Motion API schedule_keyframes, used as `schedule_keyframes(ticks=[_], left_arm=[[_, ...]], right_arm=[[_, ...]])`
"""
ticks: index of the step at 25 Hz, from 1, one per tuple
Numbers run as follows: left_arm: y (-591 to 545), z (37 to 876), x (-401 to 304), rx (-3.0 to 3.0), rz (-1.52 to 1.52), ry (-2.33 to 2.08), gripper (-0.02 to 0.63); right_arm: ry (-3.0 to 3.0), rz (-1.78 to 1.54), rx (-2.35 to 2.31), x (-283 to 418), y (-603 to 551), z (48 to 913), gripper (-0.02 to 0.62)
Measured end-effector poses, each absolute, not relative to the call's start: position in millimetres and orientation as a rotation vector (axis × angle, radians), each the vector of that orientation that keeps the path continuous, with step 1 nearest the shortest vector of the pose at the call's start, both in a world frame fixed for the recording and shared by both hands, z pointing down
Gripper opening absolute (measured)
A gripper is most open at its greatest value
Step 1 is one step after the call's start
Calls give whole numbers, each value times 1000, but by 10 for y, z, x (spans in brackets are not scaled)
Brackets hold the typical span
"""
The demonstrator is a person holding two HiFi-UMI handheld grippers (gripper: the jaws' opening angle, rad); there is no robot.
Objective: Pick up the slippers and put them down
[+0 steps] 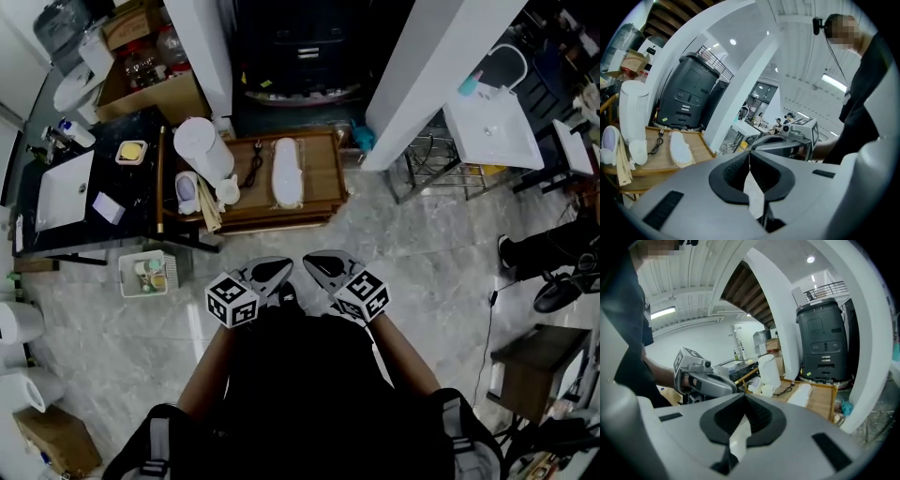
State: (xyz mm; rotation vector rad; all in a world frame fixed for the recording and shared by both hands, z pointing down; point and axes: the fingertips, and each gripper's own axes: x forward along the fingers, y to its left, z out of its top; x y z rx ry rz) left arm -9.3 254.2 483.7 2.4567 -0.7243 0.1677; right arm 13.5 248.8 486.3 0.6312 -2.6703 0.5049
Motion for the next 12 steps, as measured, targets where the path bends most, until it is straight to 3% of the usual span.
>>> schedule_keyframes(ticks=[12], left_arm=[[2373,4871,-250,2445,171,-673,12]], right_arm=[[-2645,540,711,53,2326,4901,8]])
